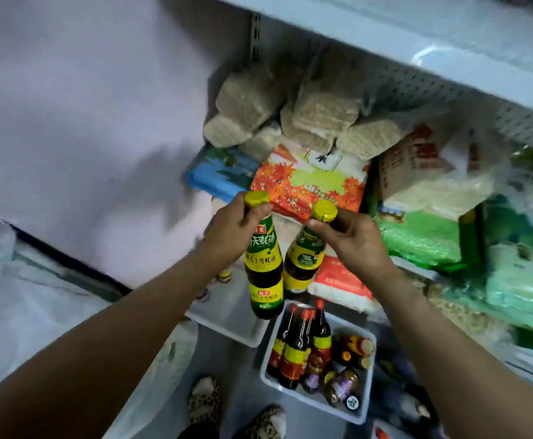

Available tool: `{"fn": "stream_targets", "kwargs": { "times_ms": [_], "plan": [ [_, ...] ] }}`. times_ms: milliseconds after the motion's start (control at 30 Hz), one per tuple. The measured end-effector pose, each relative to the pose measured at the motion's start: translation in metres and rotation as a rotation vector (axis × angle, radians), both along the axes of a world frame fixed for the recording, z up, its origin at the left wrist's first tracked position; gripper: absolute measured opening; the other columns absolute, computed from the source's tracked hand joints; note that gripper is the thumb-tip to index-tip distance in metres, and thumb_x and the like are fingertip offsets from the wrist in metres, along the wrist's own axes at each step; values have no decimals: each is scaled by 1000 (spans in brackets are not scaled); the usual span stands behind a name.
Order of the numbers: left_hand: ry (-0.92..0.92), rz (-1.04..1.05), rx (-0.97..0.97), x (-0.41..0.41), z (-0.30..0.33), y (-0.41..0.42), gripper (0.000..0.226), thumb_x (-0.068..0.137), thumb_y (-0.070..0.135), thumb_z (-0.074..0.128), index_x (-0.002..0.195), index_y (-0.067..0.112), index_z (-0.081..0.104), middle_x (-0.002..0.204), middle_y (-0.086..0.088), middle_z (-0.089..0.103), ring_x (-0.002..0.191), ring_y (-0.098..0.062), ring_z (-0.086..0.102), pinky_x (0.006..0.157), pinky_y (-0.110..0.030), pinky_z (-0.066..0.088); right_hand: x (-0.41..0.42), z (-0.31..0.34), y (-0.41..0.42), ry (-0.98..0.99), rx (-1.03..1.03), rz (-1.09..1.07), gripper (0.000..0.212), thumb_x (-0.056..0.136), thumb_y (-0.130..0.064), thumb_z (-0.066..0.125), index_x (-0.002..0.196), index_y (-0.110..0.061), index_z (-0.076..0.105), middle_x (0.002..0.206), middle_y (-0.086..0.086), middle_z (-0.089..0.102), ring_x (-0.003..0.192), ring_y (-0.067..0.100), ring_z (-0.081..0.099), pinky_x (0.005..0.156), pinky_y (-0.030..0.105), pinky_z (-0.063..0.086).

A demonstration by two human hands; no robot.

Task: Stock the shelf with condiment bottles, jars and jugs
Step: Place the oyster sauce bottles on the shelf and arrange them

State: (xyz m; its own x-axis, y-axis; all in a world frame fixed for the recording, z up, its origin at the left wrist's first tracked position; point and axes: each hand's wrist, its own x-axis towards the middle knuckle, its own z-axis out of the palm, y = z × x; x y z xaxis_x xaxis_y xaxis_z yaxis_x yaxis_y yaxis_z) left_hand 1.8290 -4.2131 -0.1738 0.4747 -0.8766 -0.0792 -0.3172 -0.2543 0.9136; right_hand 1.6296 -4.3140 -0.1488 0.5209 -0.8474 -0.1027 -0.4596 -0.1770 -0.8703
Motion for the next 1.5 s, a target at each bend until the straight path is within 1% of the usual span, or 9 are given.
{"fn": "stream_targets", "kwargs": {
  "times_ms": [67,167,367,500,600,900,1033,1267,1500],
  "plan": [
    [-7,-23,-69,-5,58,-11,33,97,43,52,116,17,57,109,-1,68,104,-20,63,87,-34,51,-10,60,-3,-10,-76,-44,32,85,-40,75,86,-8,72,71,1,73,63,13,65,57,33,50],
    [-42,-35,-184,-12,135,-29,27,97,46,52,106,22,59,101,3,69,98,-16,64,87,-35,52,-25,144,-10,-30,-238,-89,40,84,-44,74,86,-4,72,77,14,72,67,23,65,65,41,52],
    [-45,-42,-415,-11,283,-68,46,82,62,52,102,22,63,104,-6,72,99,-23,68,93,-46,52,-47,294,-34,-194,-428,-196,27,83,-48,74,77,-21,74,71,-13,74,66,-5,64,63,23,50],
    [-136,-62,-519,-1,356,-99,36,87,61,52,89,28,64,89,10,72,85,-5,69,81,-34,53,-53,365,-58,-311,-483,-281,25,82,-44,76,71,-22,73,71,-11,75,73,7,72,69,34,59],
    [-163,-60,-592,4,395,-127,33,88,60,53,80,30,64,85,11,70,88,-15,68,83,-37,53,-48,397,-79,-338,-526,-329,31,82,-45,76,69,-17,71,67,-9,73,67,7,72,60,25,55],
    [-280,-175,-599,28,430,-218,38,96,53,49,102,19,64,89,6,67,85,-16,62,69,-26,45,-6,406,-154,-186,-538,-466,40,80,-54,75,80,-14,75,80,-4,77,75,9,72,69,30,56],
    [-268,-239,-583,39,421,-248,41,97,49,50,114,14,63,110,-5,69,101,-22,64,89,-35,50,11,394,-183,-190,-505,-491,32,81,-52,74,76,-21,73,75,-12,75,70,3,71,68,28,56],
    [-311,-283,-566,58,411,-291,39,96,47,53,115,14,62,111,-5,68,103,-24,63,90,-37,51,30,389,-213,-246,-445,-400,31,89,-43,69,104,-16,73,97,-2,77,92,16,73,89,45,58],
    [-181,-366,-552,72,407,-309,26,96,45,54,111,24,59,96,14,64,100,-15,63,78,-23,47,26,376,-219,-329,-458,-369,30,98,-34,58,122,-17,56,110,-7,70,96,4,69,72,17,55]
  ]
}}
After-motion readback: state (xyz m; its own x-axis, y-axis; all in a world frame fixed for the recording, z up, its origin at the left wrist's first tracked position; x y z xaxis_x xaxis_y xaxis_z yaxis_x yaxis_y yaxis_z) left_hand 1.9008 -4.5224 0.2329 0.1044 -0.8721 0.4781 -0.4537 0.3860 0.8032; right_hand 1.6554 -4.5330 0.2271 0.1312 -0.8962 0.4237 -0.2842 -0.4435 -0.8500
